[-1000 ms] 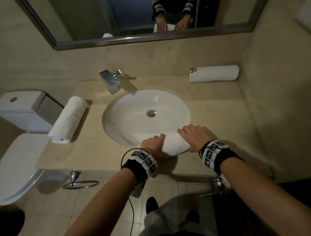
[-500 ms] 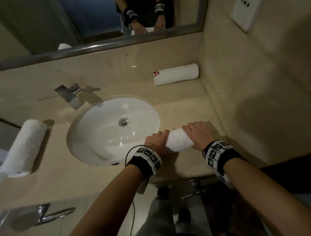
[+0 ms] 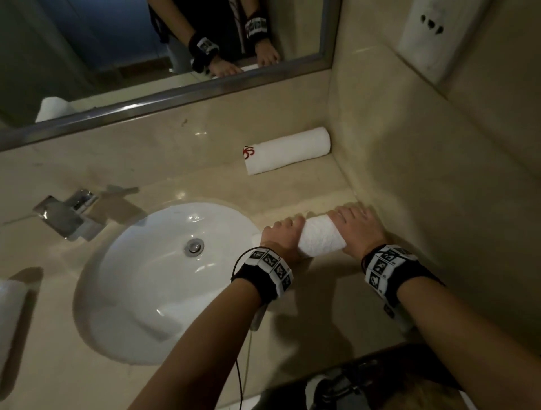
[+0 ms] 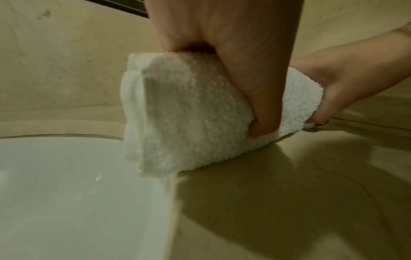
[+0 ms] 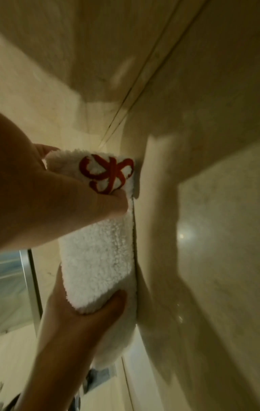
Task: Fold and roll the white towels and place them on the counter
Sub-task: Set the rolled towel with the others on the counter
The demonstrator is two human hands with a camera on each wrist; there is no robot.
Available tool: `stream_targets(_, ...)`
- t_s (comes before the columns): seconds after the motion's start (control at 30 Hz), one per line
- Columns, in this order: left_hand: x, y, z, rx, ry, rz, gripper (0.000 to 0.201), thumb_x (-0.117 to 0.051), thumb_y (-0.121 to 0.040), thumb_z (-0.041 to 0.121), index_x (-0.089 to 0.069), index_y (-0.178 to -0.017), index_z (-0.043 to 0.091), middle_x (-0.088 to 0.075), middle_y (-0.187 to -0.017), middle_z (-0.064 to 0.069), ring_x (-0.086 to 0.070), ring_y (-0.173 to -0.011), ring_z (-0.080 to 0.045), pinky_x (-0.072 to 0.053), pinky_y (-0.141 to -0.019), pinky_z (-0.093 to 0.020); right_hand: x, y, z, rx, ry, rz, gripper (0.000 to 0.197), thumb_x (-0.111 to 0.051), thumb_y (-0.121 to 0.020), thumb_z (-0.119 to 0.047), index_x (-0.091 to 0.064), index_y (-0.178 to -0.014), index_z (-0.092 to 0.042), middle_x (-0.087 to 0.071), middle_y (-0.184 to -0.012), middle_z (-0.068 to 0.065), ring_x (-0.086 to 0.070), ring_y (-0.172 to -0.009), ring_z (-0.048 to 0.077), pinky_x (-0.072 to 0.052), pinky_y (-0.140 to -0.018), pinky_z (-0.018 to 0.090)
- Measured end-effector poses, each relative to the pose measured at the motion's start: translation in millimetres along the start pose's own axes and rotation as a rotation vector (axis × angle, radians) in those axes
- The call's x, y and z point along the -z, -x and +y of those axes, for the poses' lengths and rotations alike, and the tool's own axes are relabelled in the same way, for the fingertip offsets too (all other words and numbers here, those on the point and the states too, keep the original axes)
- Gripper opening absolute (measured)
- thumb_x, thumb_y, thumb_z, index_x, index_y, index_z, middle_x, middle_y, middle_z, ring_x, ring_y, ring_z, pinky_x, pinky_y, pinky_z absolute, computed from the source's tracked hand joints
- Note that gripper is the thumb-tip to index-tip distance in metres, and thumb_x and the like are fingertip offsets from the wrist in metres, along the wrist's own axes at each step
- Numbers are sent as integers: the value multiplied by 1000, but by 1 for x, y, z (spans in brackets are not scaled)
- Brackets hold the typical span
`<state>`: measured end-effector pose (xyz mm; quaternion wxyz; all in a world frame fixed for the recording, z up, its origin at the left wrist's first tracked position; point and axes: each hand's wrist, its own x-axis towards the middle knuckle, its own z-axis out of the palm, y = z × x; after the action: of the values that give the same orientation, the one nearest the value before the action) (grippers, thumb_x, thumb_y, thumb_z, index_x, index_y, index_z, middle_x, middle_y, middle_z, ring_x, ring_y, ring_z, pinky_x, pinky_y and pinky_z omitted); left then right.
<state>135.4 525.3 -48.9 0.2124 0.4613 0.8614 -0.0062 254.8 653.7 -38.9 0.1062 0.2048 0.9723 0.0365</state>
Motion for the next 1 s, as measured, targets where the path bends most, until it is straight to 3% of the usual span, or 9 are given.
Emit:
stream_targets(0.1, 7, -18, -5, -13, -2, 6, 89, -67, -72, 53, -21, -141, 21, -43, -136, -6, -47, -120, -30, -40, -97, -45, 1, -14, 5, -42, -5, -24, 83, -71, -74, -23, -27, -144, -19, -35, -143, 6, -36, -129, 26, -28, -104, 39)
stream_targets(0.17, 10, -30, -10, -34, -11, 23, 89, -67, -73, 51, -19, -142, 20, -41, -138, -6, -46, -122, -30, -38, -97, -46, -2, -27, 6, -80, -20, 6, 82, -76, -69, -22, -37, -140, -16, -42, -138, 8, -43, -124, 28, -33, -101, 41)
stream_targets(0.27, 16, -47, -17, -55, -2, 52, 91, -66, -76, 50, -15, -145, 19, -36, -143, -7, -41, -126, -32, -35, -101, -48, -11, -49, 10, -108, -20, 94, 68, -88, -43, -15, -66, -107, -10, -65, -101, 14, -64, -87, 30, -52, -74, 42)
stream_targets(0.43, 23, -74, -24, -76, -59, 104, 91, -65, -79, 45, -11, -147, 18, -27, -148, -9, -36, -129, -33, -33, -104, -49, -10, -80, 15, -77, -51, 149, 67, -87, -38, -16, -60, -100, -9, -67, -90, 15, -65, -72, 29, -52, -64, 39)
stream_targets(0.57, 31, -88, -26, -48, -42, 126, 79, -62, -81, 36, -18, -144, 18, -33, -144, -10, -37, -128, -33, -32, -105, -49, -10, -97, 19, -84, -70, 148, 50, -82, -51, -12, -66, -98, -4, -66, -94, 18, -65, -76, 33, -52, -66, 40)
stream_targets(0.67, 33, -89, -29, -58, -1, 137, 73, -59, -83, 38, -22, -143, 18, -35, -142, -10, -38, -127, -34, -31, -105, -49, -13, -105, 23, -53, -107, 209, 36, -54, -71, -21, -53, -106, -10, -66, -97, 17, -66, -80, 33, -52, -67, 39)
stream_targets(0.73, 30, -89, -37, -73, 49, 145, 75, -59, -83, 42, -22, -144, 20, -34, -144, -9, -37, -129, -32, -28, -107, -47, -14, -106, 26, -43, -145, 195, 38, -40, -72, -26, -47, -107, -13, -66, -99, 15, -66, -83, 32, -53, -71, 38)
stream_targets(0.87, 27, -74, -64, -1, 230, 147, 79, -65, -77, 46, -27, -142, 22, -36, -144, -4, -37, -130, -28, -31, -107, -41, -12, -103, 25, -39, -142, 161, 42, -40, -71, -28, -53, -107, -11, -66, -99, 14, -66, -85, 31, -50, -79, 36)
stream_targets(1.0, 21, -69, -103, 164, 420, 102, 75, -71, -69, 45, -40, -135, 27, -55, -130, 0, -52, -120, -23, -44, -98, -37, -8, -107, 27, -55, -165, 165, 46, -64, -72, -21, -60, -114, -3, -64, -108, 18, -63, -96, 34, -25, -98, 40)
